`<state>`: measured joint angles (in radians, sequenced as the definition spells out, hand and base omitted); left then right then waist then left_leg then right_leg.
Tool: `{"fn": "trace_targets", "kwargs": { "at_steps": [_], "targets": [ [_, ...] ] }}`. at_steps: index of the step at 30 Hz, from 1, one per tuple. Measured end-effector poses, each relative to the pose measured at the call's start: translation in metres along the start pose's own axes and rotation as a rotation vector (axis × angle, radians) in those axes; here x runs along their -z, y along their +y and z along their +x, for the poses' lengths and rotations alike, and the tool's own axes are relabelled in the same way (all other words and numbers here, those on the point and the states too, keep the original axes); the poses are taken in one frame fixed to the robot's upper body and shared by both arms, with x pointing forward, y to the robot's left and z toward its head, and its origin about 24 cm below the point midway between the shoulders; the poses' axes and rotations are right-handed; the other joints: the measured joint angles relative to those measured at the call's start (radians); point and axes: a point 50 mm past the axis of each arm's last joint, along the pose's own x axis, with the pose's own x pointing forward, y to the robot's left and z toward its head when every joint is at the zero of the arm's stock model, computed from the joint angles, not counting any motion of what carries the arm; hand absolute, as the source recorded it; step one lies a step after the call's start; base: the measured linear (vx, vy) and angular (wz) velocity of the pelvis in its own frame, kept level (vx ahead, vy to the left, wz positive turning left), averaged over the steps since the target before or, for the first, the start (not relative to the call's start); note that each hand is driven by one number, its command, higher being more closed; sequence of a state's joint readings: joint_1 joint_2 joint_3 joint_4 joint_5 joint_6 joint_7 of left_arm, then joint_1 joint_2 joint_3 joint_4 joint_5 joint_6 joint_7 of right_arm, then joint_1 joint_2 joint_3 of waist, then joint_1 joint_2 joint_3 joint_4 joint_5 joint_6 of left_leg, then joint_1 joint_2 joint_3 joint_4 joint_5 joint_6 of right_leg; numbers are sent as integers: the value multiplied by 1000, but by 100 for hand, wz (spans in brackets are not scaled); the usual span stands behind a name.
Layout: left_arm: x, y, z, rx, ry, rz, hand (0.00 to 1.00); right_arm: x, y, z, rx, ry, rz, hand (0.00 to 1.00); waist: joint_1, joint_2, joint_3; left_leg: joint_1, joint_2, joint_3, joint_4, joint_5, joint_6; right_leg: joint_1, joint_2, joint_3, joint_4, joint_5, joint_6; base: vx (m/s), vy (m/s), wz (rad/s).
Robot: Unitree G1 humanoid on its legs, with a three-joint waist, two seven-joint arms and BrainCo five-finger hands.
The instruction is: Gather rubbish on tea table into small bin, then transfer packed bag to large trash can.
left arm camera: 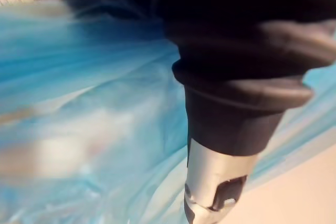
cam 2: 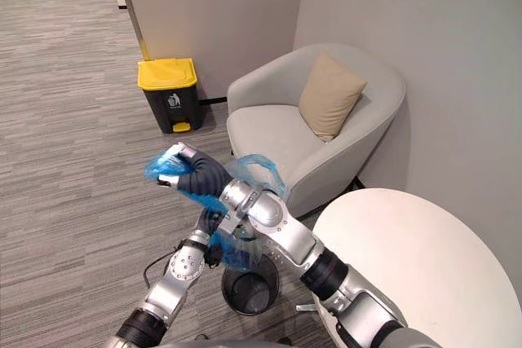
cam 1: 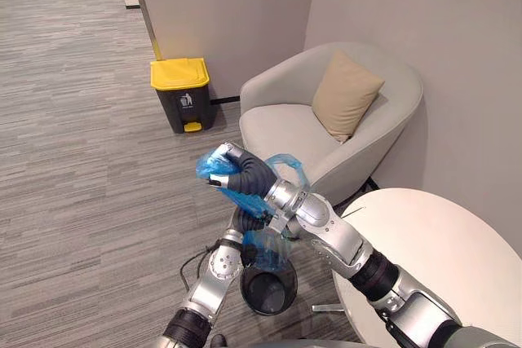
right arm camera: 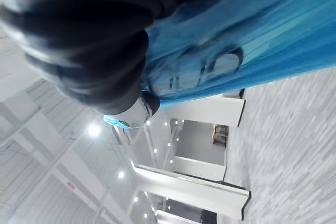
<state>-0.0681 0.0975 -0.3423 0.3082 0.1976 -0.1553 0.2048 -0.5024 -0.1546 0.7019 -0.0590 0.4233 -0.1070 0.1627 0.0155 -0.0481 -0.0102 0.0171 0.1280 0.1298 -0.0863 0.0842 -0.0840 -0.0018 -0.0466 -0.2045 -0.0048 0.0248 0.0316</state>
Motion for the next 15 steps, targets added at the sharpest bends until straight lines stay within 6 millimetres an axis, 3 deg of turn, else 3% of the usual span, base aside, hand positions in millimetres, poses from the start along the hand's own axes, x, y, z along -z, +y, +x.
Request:
{"fn": "trace_targets", "kwargs": {
  "at_steps": [6,7,15],
  "targets": [
    [-4,1,5,-28,-5,9,0,3,11,4,-54,13,-1,100,1,-2,-1,3,0,-2,0,0,0,4,0,-2,0,0,0,0,0,0],
    [-5,1,5,-39,-5,10,100,3,12,5,-57,13,2,100,1,-3,-2,4,0,-2,0,0,0,6,0,-2,0,0,0,0,0,0],
    [-7,3,10,-88,1,6,100,8,22,9,-75,24,26,100,-1,-13,-8,12,1,-2,-2,0,-1,13,0,-3,-1,0,0,0,0,0]
  ]
}}
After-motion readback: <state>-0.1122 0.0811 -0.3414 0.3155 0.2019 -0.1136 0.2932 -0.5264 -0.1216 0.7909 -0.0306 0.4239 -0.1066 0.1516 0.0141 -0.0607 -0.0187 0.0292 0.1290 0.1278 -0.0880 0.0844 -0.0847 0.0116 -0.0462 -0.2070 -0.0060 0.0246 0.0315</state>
